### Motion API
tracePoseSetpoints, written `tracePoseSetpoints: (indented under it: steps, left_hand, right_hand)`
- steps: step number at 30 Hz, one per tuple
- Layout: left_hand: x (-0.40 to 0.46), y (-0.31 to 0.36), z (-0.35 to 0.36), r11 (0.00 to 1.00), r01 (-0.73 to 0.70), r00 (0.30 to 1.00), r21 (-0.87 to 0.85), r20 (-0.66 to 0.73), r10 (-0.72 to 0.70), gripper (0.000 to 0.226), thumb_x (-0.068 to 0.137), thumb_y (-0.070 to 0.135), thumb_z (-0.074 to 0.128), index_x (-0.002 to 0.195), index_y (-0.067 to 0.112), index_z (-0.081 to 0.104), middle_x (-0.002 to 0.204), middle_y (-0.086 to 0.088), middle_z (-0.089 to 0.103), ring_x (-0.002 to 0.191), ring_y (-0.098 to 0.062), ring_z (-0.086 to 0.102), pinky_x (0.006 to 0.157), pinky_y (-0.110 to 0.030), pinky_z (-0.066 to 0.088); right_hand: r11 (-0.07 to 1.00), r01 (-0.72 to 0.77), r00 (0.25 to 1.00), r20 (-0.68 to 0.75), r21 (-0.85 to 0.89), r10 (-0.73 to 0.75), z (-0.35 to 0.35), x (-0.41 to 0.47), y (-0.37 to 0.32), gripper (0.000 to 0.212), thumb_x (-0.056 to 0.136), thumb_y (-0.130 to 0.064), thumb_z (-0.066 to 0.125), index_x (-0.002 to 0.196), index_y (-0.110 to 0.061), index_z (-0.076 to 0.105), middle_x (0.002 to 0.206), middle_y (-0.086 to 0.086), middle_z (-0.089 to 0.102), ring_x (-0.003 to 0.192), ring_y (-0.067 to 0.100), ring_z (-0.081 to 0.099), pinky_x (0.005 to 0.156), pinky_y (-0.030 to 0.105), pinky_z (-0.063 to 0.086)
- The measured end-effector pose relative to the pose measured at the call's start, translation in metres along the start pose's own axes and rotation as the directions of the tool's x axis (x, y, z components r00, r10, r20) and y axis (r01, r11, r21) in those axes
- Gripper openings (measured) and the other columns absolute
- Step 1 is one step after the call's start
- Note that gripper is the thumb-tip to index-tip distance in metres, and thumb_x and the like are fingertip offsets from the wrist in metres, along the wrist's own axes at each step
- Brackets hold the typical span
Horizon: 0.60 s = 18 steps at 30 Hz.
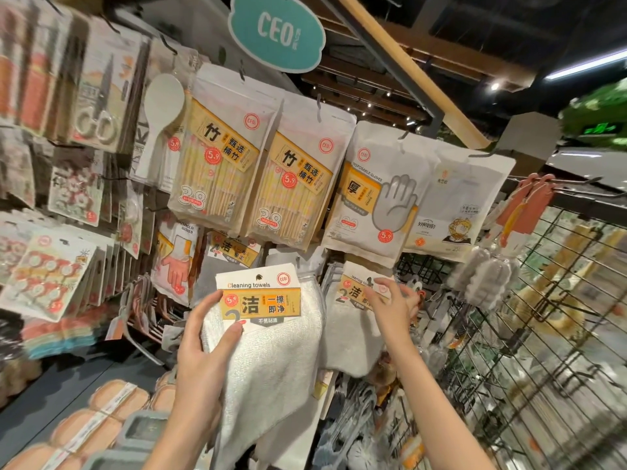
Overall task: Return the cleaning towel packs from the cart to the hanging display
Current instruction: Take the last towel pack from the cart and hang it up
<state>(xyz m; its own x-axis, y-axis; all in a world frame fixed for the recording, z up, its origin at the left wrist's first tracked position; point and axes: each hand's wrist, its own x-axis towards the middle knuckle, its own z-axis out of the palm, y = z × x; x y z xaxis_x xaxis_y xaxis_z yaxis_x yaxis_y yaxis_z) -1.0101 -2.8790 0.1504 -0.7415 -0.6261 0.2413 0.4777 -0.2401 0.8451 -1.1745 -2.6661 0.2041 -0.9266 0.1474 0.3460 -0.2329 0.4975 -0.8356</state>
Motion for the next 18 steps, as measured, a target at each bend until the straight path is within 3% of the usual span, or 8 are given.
tracePoseSetpoints:
  steps: [4, 8, 11, 13, 16, 18]
  left_hand:
    - [-0.005, 0.001, -0.002, 0.999, -0.027, 1.000, 0.025, 0.006, 0.027, 0.055, 0.084, 0.004, 0.066, 0.109, 0.052, 0.057, 0.118, 0.032, 0.055, 0.109, 0.023, 0.045, 0.088, -0.023, 0.038]
    - [-0.010, 0.000, -0.006, 1.000, -0.022, 1.000, 0.011, 0.014, 0.021, 0.056, 0.084, 0.003, 0.066, 0.112, 0.050, 0.057, 0.120, 0.028, 0.057, 0.113, 0.012, 0.049, 0.091, -0.027, 0.040]
    - [-0.014, 0.001, -0.008, 1.000, -0.010, 1.000, -0.008, 0.016, 0.011, 0.057, 0.084, 0.000, 0.065, 0.113, 0.048, 0.058, 0.120, 0.028, 0.058, 0.112, 0.009, 0.053, 0.090, -0.027, 0.042]
    - [-0.016, 0.002, -0.009, 1.000, -0.012, 1.000, -0.006, 0.027, 0.012, 0.056, 0.084, -0.001, 0.065, 0.114, 0.046, 0.058, 0.119, 0.022, 0.061, 0.109, 0.003, 0.058, 0.085, -0.024, 0.045]
    - [-0.019, 0.005, -0.010, 1.000, -0.031, 1.000, -0.002, 0.002, 0.031, 0.054, 0.084, -0.003, 0.064, 0.113, 0.042, 0.060, 0.114, 0.023, 0.064, 0.103, 0.007, 0.060, 0.079, -0.017, 0.048]
    - [-0.019, 0.007, -0.011, 0.998, -0.052, 0.998, 0.024, -0.027, 0.053, 0.053, 0.083, -0.005, 0.065, 0.112, 0.040, 0.059, 0.105, 0.036, 0.062, 0.096, 0.019, 0.056, 0.072, -0.004, 0.046]
  right_hand:
    - [0.986, 0.130, 0.979, 0.147, 0.100, -0.144, -0.003, -0.025, -0.033, 0.027, 0.090, -0.033, 0.060, 0.116, -0.030, 0.058, 0.125, -0.008, 0.025, 0.118, 0.005, 0.022, 0.103, 0.026, 0.022]
    - [0.967, 0.236, 0.901, 0.350, 0.096, -0.255, 0.005, -0.052, -0.057, 0.039, 0.090, -0.036, 0.058, 0.128, -0.037, 0.051, 0.132, -0.008, 0.034, 0.123, 0.005, 0.033, 0.091, 0.002, 0.026]
    - [0.961, 0.265, 0.852, 0.448, 0.074, -0.270, 0.018, -0.068, -0.067, 0.051, 0.085, -0.036, 0.064, 0.133, -0.033, 0.048, 0.131, -0.011, 0.035, 0.126, 0.005, 0.030, 0.103, 0.019, 0.024]
    - [0.957, 0.284, 0.843, 0.462, 0.053, -0.276, 0.027, -0.076, -0.071, 0.054, 0.083, -0.033, 0.068, 0.133, -0.027, 0.050, 0.131, -0.008, 0.037, 0.126, 0.007, 0.031, 0.107, 0.019, 0.023]
    - [0.955, 0.289, 0.822, 0.493, 0.068, -0.284, 0.036, -0.090, -0.075, 0.064, 0.081, -0.028, 0.072, 0.137, -0.021, 0.044, 0.127, -0.008, 0.035, 0.117, -0.001, 0.034, 0.087, -0.008, 0.022]
    - [0.949, 0.306, 0.810, 0.502, 0.081, -0.304, 0.039, -0.097, -0.075, 0.070, 0.079, -0.024, 0.074, 0.140, -0.020, 0.039, 0.125, -0.010, 0.032, 0.109, -0.015, 0.033, 0.080, -0.013, 0.019]
